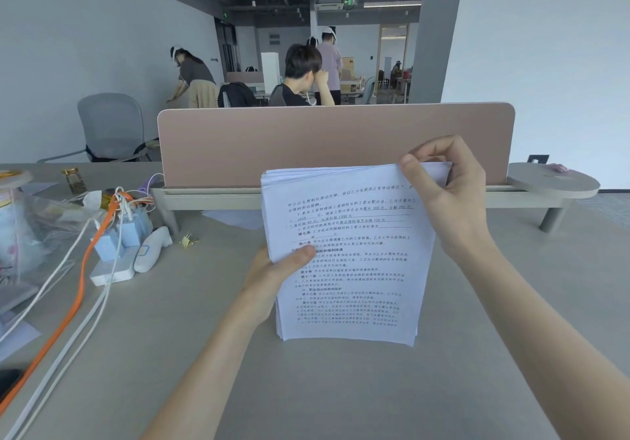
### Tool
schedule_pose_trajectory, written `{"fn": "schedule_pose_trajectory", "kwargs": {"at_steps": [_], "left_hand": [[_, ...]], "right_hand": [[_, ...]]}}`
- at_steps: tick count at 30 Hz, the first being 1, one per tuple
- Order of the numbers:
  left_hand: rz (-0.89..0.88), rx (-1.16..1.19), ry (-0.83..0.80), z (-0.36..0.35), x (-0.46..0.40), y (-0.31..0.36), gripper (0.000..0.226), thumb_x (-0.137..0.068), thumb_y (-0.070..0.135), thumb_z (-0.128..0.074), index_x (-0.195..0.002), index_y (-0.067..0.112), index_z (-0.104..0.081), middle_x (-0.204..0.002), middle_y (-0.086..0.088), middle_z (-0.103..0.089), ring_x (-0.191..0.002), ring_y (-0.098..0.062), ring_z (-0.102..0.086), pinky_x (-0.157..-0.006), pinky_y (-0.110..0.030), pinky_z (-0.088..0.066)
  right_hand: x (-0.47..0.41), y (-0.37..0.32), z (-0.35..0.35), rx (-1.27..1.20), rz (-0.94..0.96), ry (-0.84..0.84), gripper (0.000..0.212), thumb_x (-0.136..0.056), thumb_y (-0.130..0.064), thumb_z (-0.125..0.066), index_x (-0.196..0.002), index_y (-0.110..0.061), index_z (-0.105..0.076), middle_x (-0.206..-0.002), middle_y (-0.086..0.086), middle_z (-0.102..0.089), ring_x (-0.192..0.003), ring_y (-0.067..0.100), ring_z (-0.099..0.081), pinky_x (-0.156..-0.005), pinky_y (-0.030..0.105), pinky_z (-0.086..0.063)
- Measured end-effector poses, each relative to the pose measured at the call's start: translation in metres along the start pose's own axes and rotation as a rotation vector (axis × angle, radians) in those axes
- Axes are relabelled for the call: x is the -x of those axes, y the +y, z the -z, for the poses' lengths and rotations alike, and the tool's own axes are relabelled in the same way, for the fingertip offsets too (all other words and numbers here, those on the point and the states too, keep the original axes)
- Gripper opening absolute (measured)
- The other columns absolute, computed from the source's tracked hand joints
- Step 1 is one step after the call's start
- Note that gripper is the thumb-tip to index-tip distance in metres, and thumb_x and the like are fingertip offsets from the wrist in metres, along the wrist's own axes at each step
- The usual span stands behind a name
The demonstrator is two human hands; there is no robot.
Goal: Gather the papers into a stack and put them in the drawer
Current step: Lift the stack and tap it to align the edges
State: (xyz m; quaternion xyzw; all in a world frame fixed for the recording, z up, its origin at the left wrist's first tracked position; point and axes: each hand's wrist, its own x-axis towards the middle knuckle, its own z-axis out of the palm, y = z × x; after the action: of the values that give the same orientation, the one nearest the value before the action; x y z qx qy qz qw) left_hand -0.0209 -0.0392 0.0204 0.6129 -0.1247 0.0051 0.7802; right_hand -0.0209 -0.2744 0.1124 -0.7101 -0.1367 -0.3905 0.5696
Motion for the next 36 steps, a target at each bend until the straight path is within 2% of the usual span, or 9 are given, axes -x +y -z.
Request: {"fn": "schedule_pose_trajectory", "kwargs": {"at_steps": [2,5,10,13,18,23,28,33,36], "left_hand": [[-0.004,0.0,0.011,-0.002,-0.001,-0.001,0.028,-0.076,0.016,-0.074,-0.101,0.027,-0.078,-0.112,-0.002,-0.078,-0.105,-0.022,-0.073,-0.086,-0.037,-0.059],[-0.008,0.014,0.038,-0.003,-0.002,-0.003,0.03,-0.075,0.017,-0.074,-0.105,0.024,-0.075,-0.111,-0.002,-0.078,-0.105,-0.022,-0.073,-0.084,-0.035,-0.058],[0.026,0.03,0.015,-0.001,0.001,-0.008,0.02,-0.08,0.019,-0.069,-0.096,0.026,-0.08,-0.107,-0.001,-0.079,-0.099,-0.02,-0.075,-0.078,-0.031,-0.059],[0.07,-0.007,0.002,-0.001,0.003,-0.016,0.025,-0.08,0.022,-0.07,-0.104,0.027,-0.077,-0.113,0.0,-0.077,-0.106,-0.02,-0.073,-0.082,-0.032,-0.058],[0.09,-0.003,0.094,-0.007,0.0,-0.024,0.039,-0.07,0.031,-0.083,-0.107,0.026,-0.074,-0.114,-0.001,-0.077,-0.105,-0.02,-0.073,-0.087,-0.036,-0.055],[0.03,-0.017,0.172,-0.015,-0.013,-0.018,0.019,-0.085,0.022,-0.075,-0.103,0.026,-0.074,-0.104,0.005,-0.079,-0.098,-0.014,-0.075,-0.085,-0.036,-0.057],[0.073,-0.09,0.21,-0.022,-0.015,-0.043,0.008,-0.088,0.027,-0.073,-0.094,0.032,-0.073,-0.092,0.016,-0.08,-0.089,-0.005,-0.075,-0.072,-0.024,-0.058],[0.087,-0.128,0.217,-0.019,-0.019,-0.055,0.011,-0.09,0.023,-0.071,-0.097,0.031,-0.073,-0.094,0.019,-0.079,-0.092,-0.002,-0.074,-0.08,-0.027,-0.056],[0.085,-0.113,0.221,-0.015,-0.024,-0.054,0.012,-0.09,0.023,-0.071,-0.1,0.029,-0.073,-0.099,0.013,-0.079,-0.095,-0.008,-0.075,-0.078,-0.028,-0.058]], "right_hand": [[-0.001,0.0,-0.003,-0.132,-0.058,0.027,0.016,-0.087,-0.022,-0.072,-0.091,-0.022,-0.057,-0.082,-0.016,-0.065,-0.09,0.01,-0.059,-0.09,0.032,-0.042],[-0.002,0.003,0.0,-0.374,-0.18,0.032,0.016,-0.089,-0.029,-0.069,-0.099,-0.024,-0.057,-0.089,0.0,-0.062,-0.094,0.02,-0.053,-0.091,0.037,-0.04],[0.045,0.037,0.015,-0.308,-0.395,-0.179,0.035,-0.091,-0.04,-0.067,-0.111,-0.011,-0.061,-0.111,0.013,-0.068,-0.103,0.031,-0.069,-0.084,0.04,-0.057],[0.08,0.059,0.011,-0.265,-0.478,-0.245,0.033,-0.095,-0.031,-0.065,-0.125,-0.016,-0.064,-0.12,-0.004,-0.075,-0.111,0.019,-0.072,-0.087,0.034,-0.059],[0.092,0.076,-0.002,-0.268,-0.485,-0.177,0.037,-0.098,-0.009,-0.06,-0.133,-0.021,-0.057,-0.126,-0.002,-0.072,-0.116,0.018,-0.069,-0.098,0.044,-0.054],[0.085,0.075,-0.006,-0.168,-0.39,-0.101,0.03,-0.096,-0.013,-0.066,-0.115,-0.033,-0.056,-0.114,-0.016,-0.073,-0.108,0.009,-0.071,-0.091,0.04,-0.057],[0.097,0.093,-0.01,0.028,-0.407,-0.073,0.028,-0.097,-0.026,-0.063,-0.101,-0.051,-0.051,-0.098,-0.037,-0.068,-0.093,-0.012,-0.065,-0.076,0.02,-0.052],[0.104,0.114,-0.016,0.024,-0.5,-0.112,0.005,-0.102,-0.027,-0.054,-0.106,-0.025,-0.051,-0.092,-0.041,-0.067,-0.085,-0.019,-0.062,-0.069,0.01,-0.049],[0.099,0.116,-0.018,-0.017,-0.507,-0.095,0.021,-0.102,-0.03,-0.054,-0.11,-0.011,-0.048,-0.096,-0.025,-0.067,-0.088,-0.008,-0.063,-0.078,0.021,-0.051]]}}
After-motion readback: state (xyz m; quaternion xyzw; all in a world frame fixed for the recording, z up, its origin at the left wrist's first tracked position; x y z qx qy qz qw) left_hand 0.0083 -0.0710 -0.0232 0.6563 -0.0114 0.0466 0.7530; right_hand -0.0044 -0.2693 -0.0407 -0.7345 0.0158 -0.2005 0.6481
